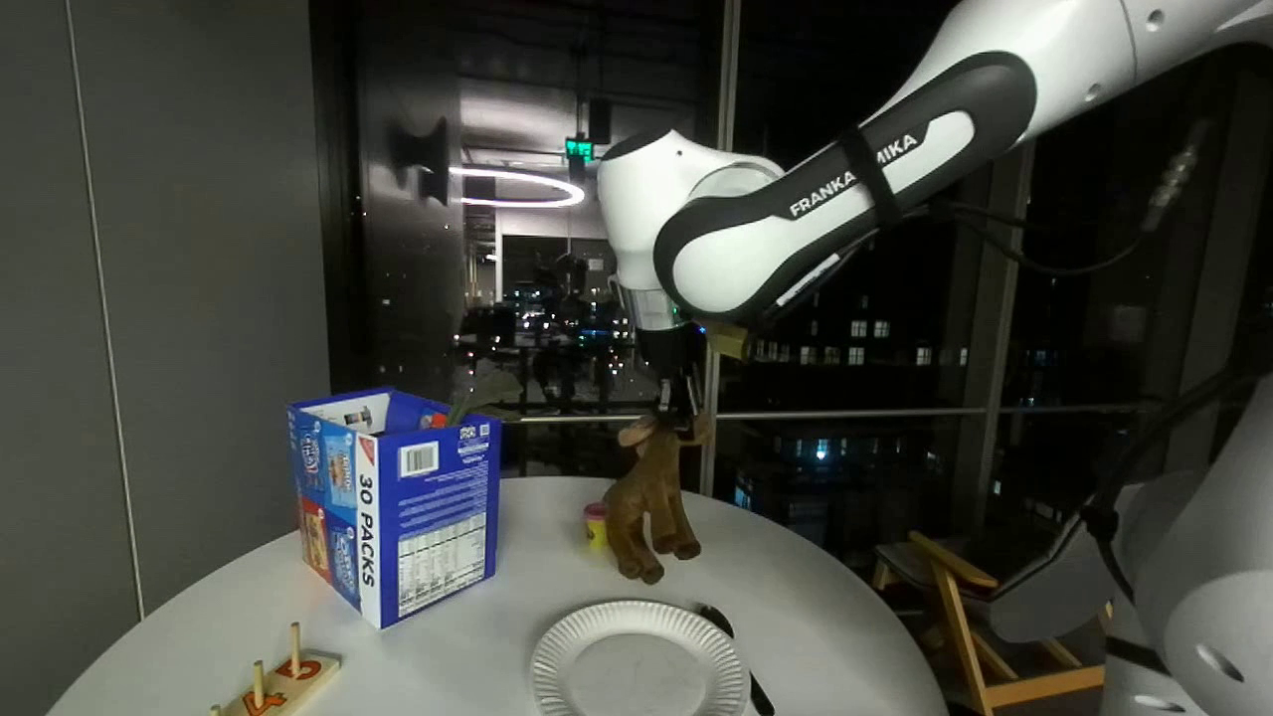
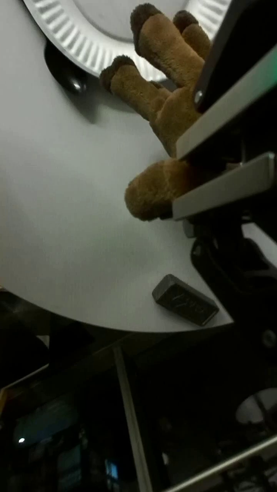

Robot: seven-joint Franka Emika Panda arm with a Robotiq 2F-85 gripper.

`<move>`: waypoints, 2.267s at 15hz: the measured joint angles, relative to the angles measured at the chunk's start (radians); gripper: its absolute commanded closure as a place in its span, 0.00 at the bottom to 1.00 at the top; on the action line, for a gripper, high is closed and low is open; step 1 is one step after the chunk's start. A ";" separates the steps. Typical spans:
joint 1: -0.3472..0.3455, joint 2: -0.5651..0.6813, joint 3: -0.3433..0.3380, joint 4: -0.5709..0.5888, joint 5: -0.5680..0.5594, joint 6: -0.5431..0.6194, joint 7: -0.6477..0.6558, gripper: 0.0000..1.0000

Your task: Remove the toy vegetable from the white plate, put it in the blue box, pick up the toy moose and put it on the plate

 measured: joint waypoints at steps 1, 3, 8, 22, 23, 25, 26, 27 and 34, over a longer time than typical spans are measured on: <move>0.011 -0.026 0.000 -0.026 0.024 0.000 -0.053 0.81; 0.035 -0.072 0.001 -0.074 0.064 0.000 -0.154 0.82; 0.083 -0.088 0.002 -0.127 0.094 0.000 -0.373 0.83; 0.119 0.029 -0.009 -0.097 0.250 0.089 -0.737 0.26; 0.119 0.034 -0.012 -0.088 0.277 0.078 -0.748 0.17; 0.118 0.046 -0.013 -0.064 0.323 0.038 -0.760 0.03; 0.117 0.051 -0.013 -0.051 0.343 0.013 -0.761 0.00; 0.116 0.056 -0.013 -0.037 0.360 -0.015 -0.754 0.00; 0.111 0.022 0.013 0.033 0.466 -0.178 -0.536 0.00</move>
